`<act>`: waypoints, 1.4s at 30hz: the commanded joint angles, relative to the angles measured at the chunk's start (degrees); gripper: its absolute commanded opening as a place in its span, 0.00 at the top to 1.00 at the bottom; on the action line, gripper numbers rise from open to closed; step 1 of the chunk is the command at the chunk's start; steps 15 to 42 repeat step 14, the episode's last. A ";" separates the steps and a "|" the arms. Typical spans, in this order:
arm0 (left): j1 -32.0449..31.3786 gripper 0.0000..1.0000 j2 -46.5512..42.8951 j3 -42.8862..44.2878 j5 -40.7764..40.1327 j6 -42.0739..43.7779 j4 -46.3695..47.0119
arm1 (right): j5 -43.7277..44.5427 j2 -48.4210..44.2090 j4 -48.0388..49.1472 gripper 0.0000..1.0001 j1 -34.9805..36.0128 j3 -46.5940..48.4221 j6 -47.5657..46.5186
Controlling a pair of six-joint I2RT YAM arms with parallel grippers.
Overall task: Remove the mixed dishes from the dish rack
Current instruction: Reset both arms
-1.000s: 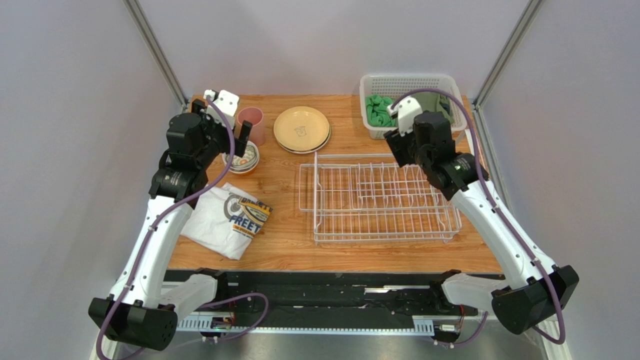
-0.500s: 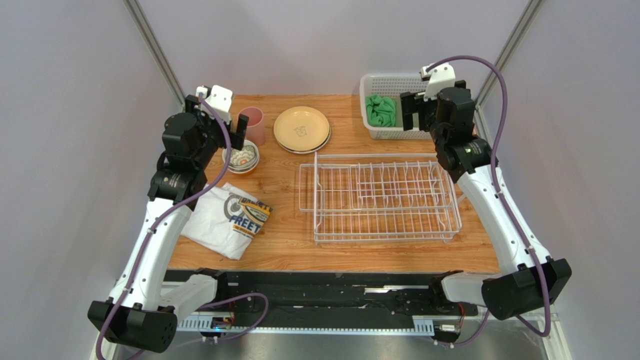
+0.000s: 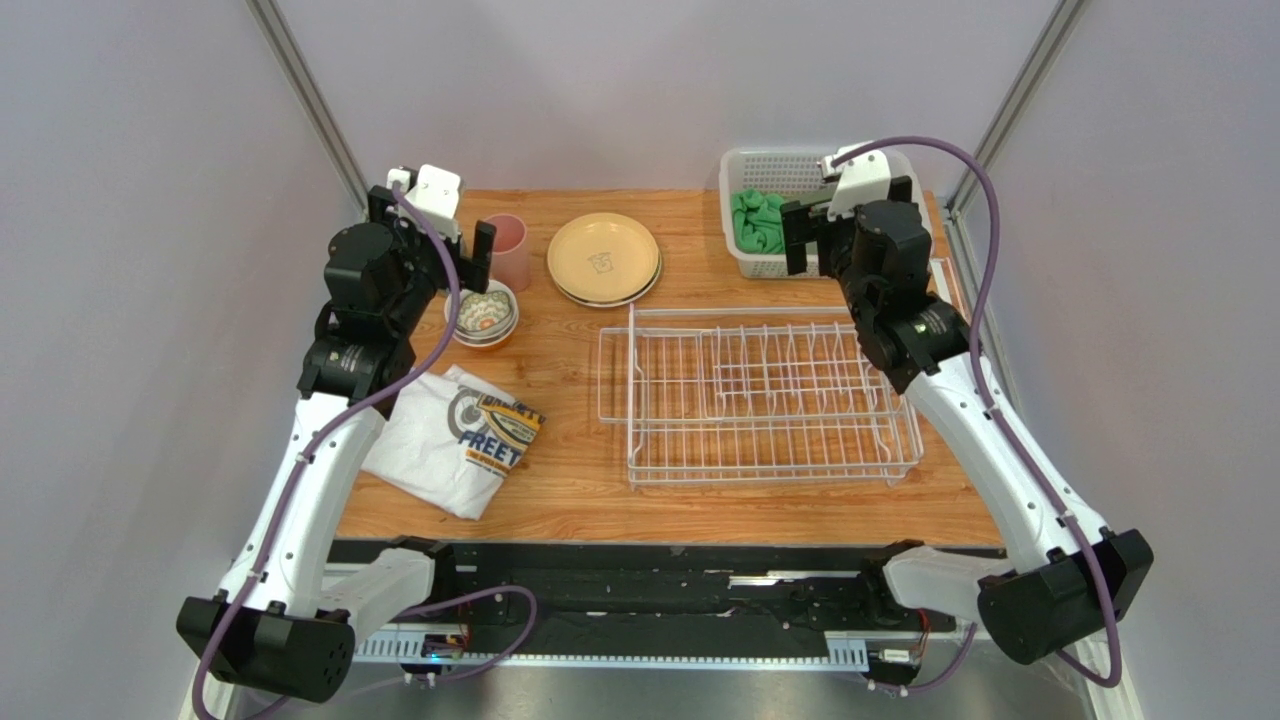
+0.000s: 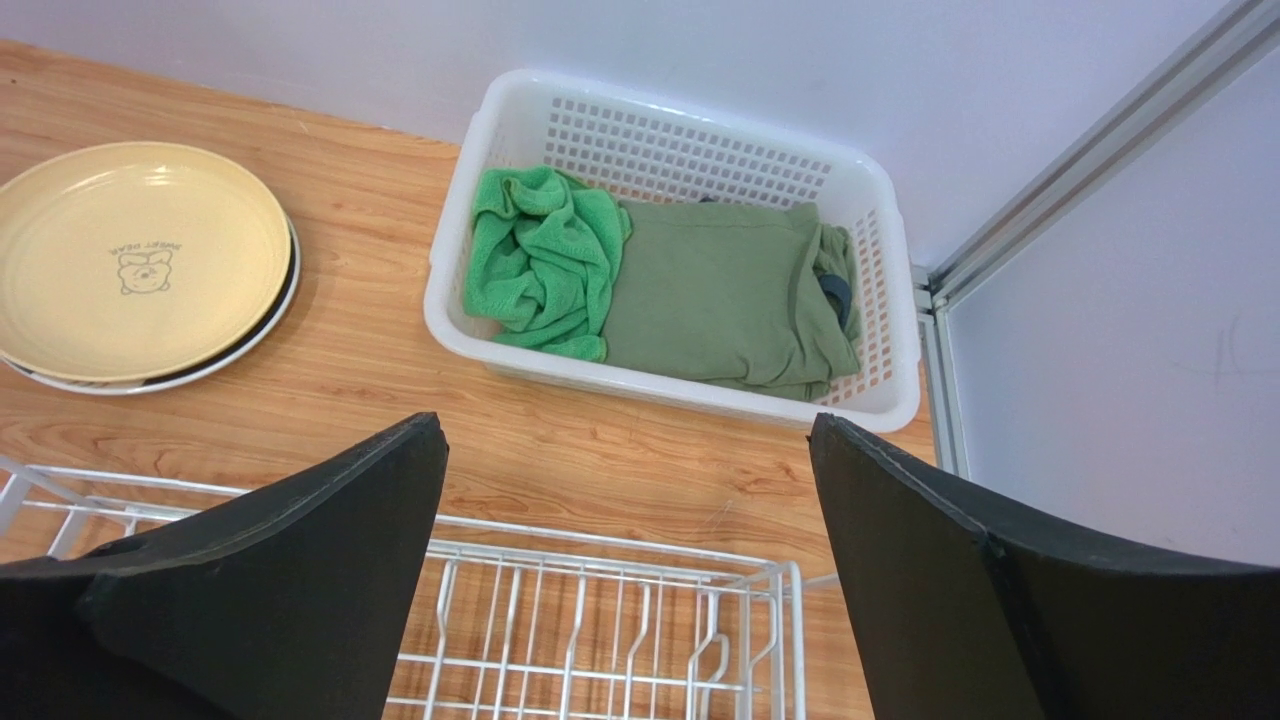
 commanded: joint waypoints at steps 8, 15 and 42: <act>0.51 0.04 -0.13 -0.40 -1.01 -2.39 3.06 | 2.42 -4.02 5.15 0.02 0.04 -1.43 -1.23; 0.94 0.04 -0.93 -0.58 -1.02 -2.04 3.33 | 2.16 -4.63 5.50 0.01 0.04 -1.69 -1.41; 0.94 0.04 -0.93 -0.58 -1.02 -2.04 3.33 | 2.16 -4.63 5.50 0.01 0.04 -1.69 -1.41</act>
